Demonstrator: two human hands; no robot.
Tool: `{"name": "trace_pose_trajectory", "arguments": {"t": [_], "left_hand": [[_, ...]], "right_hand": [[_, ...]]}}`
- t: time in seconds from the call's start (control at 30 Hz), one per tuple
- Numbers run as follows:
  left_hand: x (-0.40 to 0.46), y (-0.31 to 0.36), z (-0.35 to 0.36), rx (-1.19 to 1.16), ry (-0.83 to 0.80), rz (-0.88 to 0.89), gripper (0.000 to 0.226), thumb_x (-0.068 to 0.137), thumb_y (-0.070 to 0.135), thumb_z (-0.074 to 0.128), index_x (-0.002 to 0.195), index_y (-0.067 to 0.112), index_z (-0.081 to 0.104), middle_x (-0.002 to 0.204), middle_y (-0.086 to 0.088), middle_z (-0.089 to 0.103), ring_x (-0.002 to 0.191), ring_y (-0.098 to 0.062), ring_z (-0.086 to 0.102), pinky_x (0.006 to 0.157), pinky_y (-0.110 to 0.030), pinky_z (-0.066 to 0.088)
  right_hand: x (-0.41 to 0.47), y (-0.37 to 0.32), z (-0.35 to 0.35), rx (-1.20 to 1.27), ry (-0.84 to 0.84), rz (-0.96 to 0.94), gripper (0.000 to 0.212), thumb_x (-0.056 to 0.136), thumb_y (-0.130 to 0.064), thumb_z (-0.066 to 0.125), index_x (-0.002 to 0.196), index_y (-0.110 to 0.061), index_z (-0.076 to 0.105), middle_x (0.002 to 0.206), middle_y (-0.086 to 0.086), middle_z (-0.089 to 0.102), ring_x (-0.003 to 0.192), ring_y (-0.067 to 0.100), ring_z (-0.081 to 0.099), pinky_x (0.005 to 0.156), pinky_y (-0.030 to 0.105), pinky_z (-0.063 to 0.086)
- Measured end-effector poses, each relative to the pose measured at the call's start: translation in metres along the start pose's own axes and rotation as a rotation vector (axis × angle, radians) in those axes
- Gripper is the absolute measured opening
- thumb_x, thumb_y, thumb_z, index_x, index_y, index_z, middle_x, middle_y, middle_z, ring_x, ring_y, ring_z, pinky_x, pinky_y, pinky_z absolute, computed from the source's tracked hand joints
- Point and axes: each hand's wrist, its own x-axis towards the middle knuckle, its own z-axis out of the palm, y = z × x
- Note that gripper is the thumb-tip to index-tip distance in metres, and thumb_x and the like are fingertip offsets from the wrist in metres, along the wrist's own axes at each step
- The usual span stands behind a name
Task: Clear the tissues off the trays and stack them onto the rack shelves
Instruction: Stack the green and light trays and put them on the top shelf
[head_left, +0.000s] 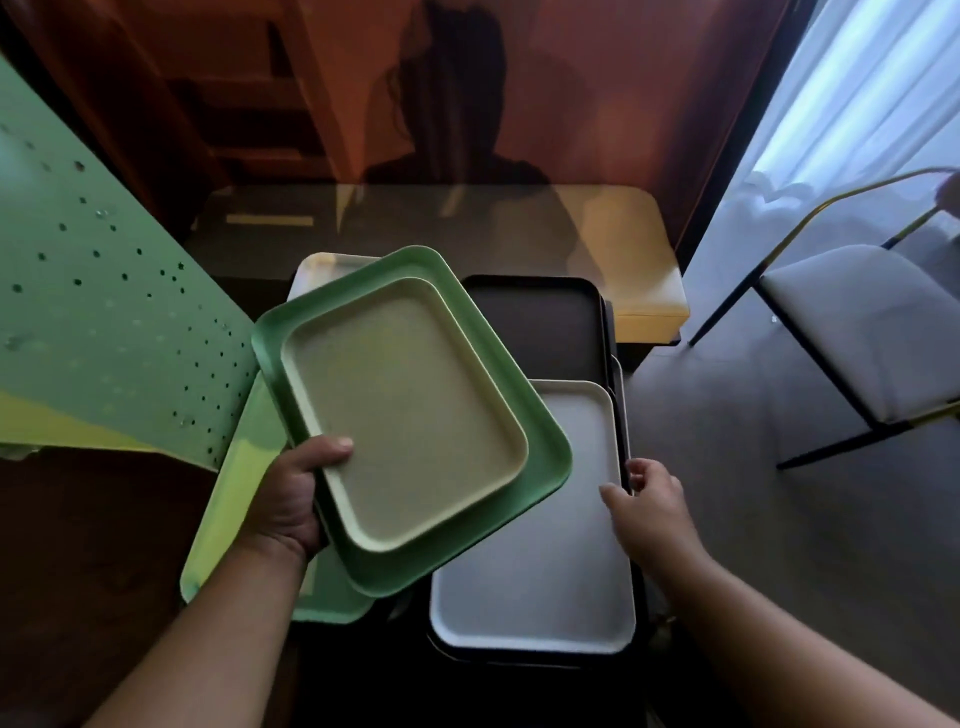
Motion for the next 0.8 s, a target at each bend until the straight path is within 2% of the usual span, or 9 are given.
{"name": "trace_pose_trajectory", "arguments": {"t": [0.03, 0.1, 0.2, 0.3, 0.43, 0.5, 0.57, 0.63, 0.8], "left_hand": [[-0.004, -0.004, -0.001, 0.018, -0.006, -0.009, 0.046, 0.093, 0.004, 0.039, 0.080, 0.005, 0.083, 0.083, -0.020, 0.077, 0.068, -0.035, 0.076, 0.057, -0.041, 0.063], [-0.012, -0.013, -0.003, 0.053, -0.009, -0.029, 0.048, 0.093, 0.004, 0.039, 0.077, 0.006, 0.084, 0.081, -0.020, 0.077, 0.066, -0.035, 0.075, 0.056, -0.041, 0.063], [-0.023, -0.022, 0.000, 0.101, -0.042, -0.060, 0.034, 0.083, 0.004, 0.047, 0.100, -0.003, 0.075, 0.082, -0.024, 0.076, 0.066, -0.037, 0.075, 0.055, -0.042, 0.062], [-0.027, -0.028, 0.005, 0.175, -0.083, -0.077, 0.044, 0.064, 0.003, 0.060, 0.107, -0.006, 0.065, 0.079, -0.025, 0.075, 0.063, -0.037, 0.074, 0.053, -0.041, 0.061], [-0.030, -0.036, 0.016, 0.245, -0.087, -0.095, 0.040, 0.064, 0.007, 0.059, 0.100, -0.008, 0.067, 0.077, -0.025, 0.074, 0.062, -0.036, 0.073, 0.053, -0.040, 0.061], [-0.031, -0.040, 0.023, 0.265, -0.102, -0.082, 0.038, 0.065, 0.006, 0.060, 0.100, -0.007, 0.068, 0.078, -0.024, 0.074, 0.063, -0.036, 0.073, 0.055, -0.040, 0.062], [-0.032, -0.043, 0.029, 0.275, -0.124, -0.075, 0.036, 0.065, 0.005, 0.060, 0.099, -0.005, 0.069, 0.080, -0.024, 0.075, 0.064, -0.036, 0.073, 0.056, -0.041, 0.062], [-0.032, -0.044, 0.032, 0.289, -0.131, -0.064, 0.035, 0.065, 0.004, 0.061, 0.098, -0.004, 0.070, 0.080, -0.023, 0.075, 0.063, -0.035, 0.073, 0.056, -0.040, 0.062], [-0.031, -0.037, 0.041, 0.402, -0.163, 0.007, 0.046, 0.065, 0.006, 0.065, 0.110, 0.000, 0.065, 0.086, -0.020, 0.076, 0.070, -0.035, 0.074, 0.058, -0.040, 0.061]], "right_hand": [[0.006, 0.006, -0.001, -0.116, -0.038, 0.001, 0.052, 0.090, -0.037, 0.067, 0.137, -0.019, 0.054, 0.131, 0.007, 0.054, 0.116, 0.028, 0.059, 0.097, 0.040, 0.050], [0.013, 0.009, -0.001, -0.251, -0.078, -0.022, 0.048, 0.089, -0.039, 0.066, 0.132, -0.020, 0.056, 0.123, 0.003, 0.060, 0.110, 0.028, 0.062, 0.083, 0.034, 0.048], [0.020, 0.006, -0.003, -0.299, -0.076, -0.029, 0.022, 0.088, -0.032, 0.059, 0.109, -0.024, 0.058, 0.103, -0.001, 0.065, 0.095, 0.028, 0.063, 0.074, 0.033, 0.047], [0.025, 0.003, -0.004, -0.265, -0.083, -0.021, 0.010, 0.089, -0.027, 0.054, 0.094, -0.021, 0.060, 0.089, 0.001, 0.066, 0.086, 0.029, 0.062, 0.070, 0.034, 0.048], [0.021, -0.004, -0.006, 0.022, -0.093, -0.019, 0.023, 0.091, -0.021, 0.049, 0.071, -0.013, 0.059, 0.067, 0.005, 0.061, 0.067, 0.029, 0.058, 0.062, 0.037, 0.049], [0.019, -0.005, -0.009, 0.202, -0.094, -0.020, 0.025, 0.096, -0.026, 0.051, 0.081, -0.013, 0.066, 0.079, 0.011, 0.068, 0.078, 0.034, 0.063, 0.074, 0.040, 0.054], [0.014, -0.005, -0.013, 0.351, -0.122, -0.009, 0.028, 0.098, -0.037, 0.051, 0.094, -0.015, 0.069, 0.095, 0.018, 0.073, 0.093, 0.040, 0.068, 0.088, 0.052, 0.057], [0.009, -0.005, -0.017, 0.404, -0.146, -0.027, 0.028, 0.100, -0.041, 0.051, 0.097, -0.018, 0.068, 0.099, 0.016, 0.074, 0.098, 0.039, 0.069, 0.090, 0.057, 0.057], [-0.004, -0.012, -0.027, 0.549, -0.170, -0.100, 0.027, 0.108, -0.028, 0.046, 0.101, -0.012, 0.066, 0.098, 0.014, 0.072, 0.084, 0.028, 0.063, 0.084, 0.049, 0.056]]}}
